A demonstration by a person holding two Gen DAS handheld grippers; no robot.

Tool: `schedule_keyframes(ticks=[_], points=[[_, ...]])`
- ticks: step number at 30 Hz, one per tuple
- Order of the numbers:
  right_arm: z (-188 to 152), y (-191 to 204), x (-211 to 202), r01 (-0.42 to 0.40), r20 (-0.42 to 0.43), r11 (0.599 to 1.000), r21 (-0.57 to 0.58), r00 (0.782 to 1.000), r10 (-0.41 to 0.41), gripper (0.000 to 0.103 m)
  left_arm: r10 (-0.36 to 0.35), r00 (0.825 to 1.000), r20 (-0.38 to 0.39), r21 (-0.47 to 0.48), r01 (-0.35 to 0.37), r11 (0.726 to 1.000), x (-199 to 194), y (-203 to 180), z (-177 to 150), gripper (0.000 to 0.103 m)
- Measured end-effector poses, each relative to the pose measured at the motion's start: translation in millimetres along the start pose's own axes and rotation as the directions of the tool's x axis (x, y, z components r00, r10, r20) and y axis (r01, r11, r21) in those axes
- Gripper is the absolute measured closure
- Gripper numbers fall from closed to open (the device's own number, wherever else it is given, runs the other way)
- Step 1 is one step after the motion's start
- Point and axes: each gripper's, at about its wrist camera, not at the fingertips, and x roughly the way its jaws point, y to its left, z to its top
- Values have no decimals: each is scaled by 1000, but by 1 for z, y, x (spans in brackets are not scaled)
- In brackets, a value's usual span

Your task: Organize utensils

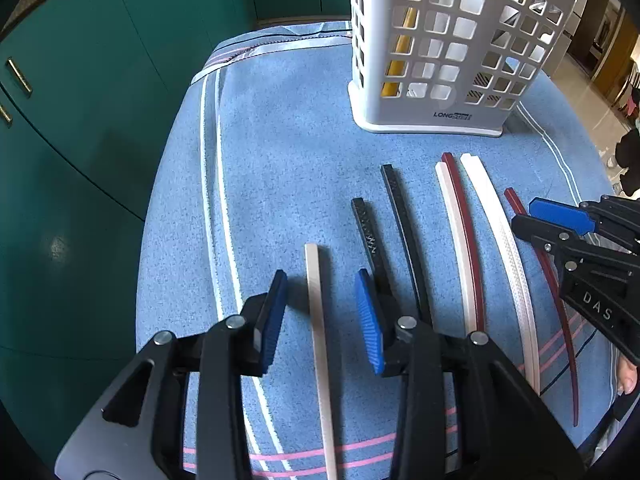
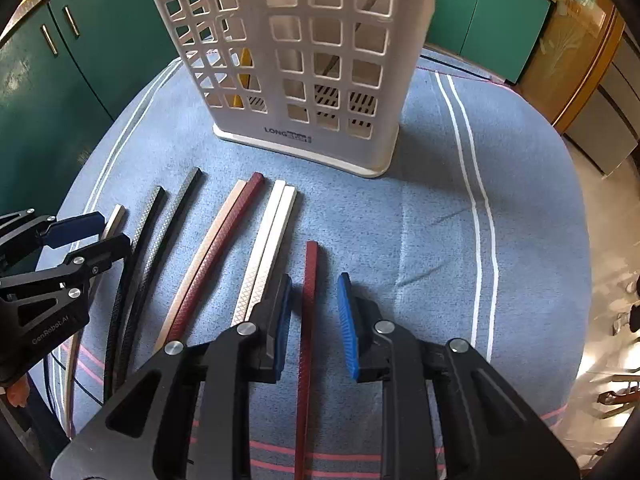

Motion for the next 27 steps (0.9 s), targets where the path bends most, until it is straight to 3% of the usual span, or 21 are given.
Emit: schedule_keyframes(ticks=[6,8,10,12,27], points=[[1,8,0,15,-3,1000,-14,1000,-15,80,4,1000,-6,-4,-4,1000,8,6,8,63],[0,13,0,11,0,1000,-18,1000,-11,85,4,1000,-7,0,-4,1000,9,6,10,65],[1,19,0,-7,2,1000,-20,1000,7,96,-22,1000,-6,-3,22,1000,11,5,13,80],[1,22,0,-25,7,1000,-13,1000,25,96,-32,999,1,-1,32,999,10,4,13,96],[-12,27,-25,-78,65,997,5,995,78,96,-34,996,78,-17,35,999,-22,-2,6,97]])
